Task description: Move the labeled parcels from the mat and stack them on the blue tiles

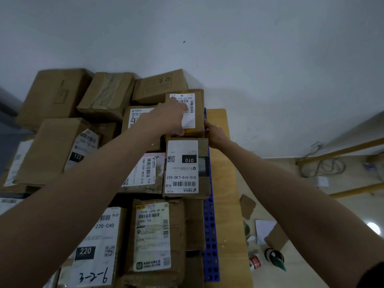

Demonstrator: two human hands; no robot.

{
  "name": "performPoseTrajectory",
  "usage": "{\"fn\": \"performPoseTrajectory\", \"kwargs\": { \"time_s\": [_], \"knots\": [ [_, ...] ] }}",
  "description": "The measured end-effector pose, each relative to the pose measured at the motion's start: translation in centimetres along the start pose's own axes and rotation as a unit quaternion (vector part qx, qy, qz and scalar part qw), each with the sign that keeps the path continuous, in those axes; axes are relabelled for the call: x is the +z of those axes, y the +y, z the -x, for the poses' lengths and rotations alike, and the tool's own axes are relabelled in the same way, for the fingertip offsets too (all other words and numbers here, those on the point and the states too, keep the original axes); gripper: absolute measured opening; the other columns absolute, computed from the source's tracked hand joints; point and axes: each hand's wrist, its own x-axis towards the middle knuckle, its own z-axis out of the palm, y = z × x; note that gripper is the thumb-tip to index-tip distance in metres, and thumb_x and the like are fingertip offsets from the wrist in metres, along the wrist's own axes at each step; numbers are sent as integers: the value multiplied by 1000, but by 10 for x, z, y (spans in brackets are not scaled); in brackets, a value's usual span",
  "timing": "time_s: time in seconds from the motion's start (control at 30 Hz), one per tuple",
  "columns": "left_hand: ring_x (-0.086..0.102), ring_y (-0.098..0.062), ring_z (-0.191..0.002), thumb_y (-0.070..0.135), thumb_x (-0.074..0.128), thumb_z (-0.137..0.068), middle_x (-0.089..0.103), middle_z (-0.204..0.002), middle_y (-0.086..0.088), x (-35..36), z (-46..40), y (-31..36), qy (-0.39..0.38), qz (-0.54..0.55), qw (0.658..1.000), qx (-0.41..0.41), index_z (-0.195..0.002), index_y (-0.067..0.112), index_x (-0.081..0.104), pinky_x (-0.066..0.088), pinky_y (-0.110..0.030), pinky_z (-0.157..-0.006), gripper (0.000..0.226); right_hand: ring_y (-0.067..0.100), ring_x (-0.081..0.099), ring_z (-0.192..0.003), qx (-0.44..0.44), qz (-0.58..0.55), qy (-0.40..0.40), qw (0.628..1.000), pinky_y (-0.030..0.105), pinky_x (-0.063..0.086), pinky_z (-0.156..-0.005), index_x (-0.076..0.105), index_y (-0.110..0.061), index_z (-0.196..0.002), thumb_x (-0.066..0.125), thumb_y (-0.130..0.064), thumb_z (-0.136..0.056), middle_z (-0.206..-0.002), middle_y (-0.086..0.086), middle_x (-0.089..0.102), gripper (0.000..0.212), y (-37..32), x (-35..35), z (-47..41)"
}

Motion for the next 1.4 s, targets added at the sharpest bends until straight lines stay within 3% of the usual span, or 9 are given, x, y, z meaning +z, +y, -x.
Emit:
{"fn": "performPoseTrajectory", "kwargs": {
  "time_s": [0.1,0.17,0.27,0.53,0.83,1.13,1.27,1.4],
  "knots": [
    [42,-30,-128,34,79,-76,34,-145,-10,-1,1,-1,-2,1,1000,2,-148,26,32,40,-41,-96,86,32,59,-112,7,-33,-3,999,34,48,-92,24,-22,-154,55,-14,-97,-127,15,61,65,1,-2,0],
    [40,-30,-130,33,79,-76,33,-146,-10,-2,1,-2,-6,4,1000,0,-148,26,32,39,-42,-97,87,30,61,-110,34,-144,20,989,43,50,-97,37,-21,-147,54,-21,-98,-125,14,62,52,-2,-4,-2],
    [38,-31,-132,33,81,-75,31,-147,-9,-5,1,-4,-10,13,1000,-5,-148,27,32,39,-45,-100,88,27,64,-102,79,-254,39,963,45,56,-89,48,-21,-139,39,-33,-103,-121,13,63,38,-8,-6,-5],
    [40,-30,-129,34,81,-74,35,-144,-9,-1,-2,-5,-1,12,1000,0,-147,27,35,40,-43,-97,87,29,60,-110,80,-250,10,965,48,53,-94,41,-25,-146,44,-27,-103,-127,11,59,43,-9,-3,-6],
    [37,-29,-133,33,82,-74,31,-148,-7,-1,4,-8,13,49,999,8,-146,25,37,34,-44,-104,85,29,61,-110,74,-238,-37,968,49,53,-96,24,-36,-153,43,-31,-103,-127,11,59,53,-8,-13,1],
    [40,-25,-130,28,81,-76,32,-146,-5,5,11,-11,48,101,994,20,-145,24,42,40,-39,-101,79,27,53,-124,34,-246,12,969,48,51,-98,23,-35,-154,45,-17,-102,-147,7,45,60,-16,-15,12],
    [37,-25,-132,30,79,-78,30,-147,-4,7,8,-11,45,119,992,26,-145,24,41,38,-39,-104,78,23,45,-133,14,-247,27,969,48,46,-105,22,-36,-154,46,-21,-102,-149,5,45,59,-16,-16,18],
    [35,-24,-134,30,79,-78,29,-148,-2,9,8,-12,46,128,990,31,-145,25,40,37,-40,-107,78,24,48,-130,2,-256,37,966,50,47,-102,18,-41,-154,44,-27,-103,-145,6,49,58,-14,-18,24]
  ]
}}
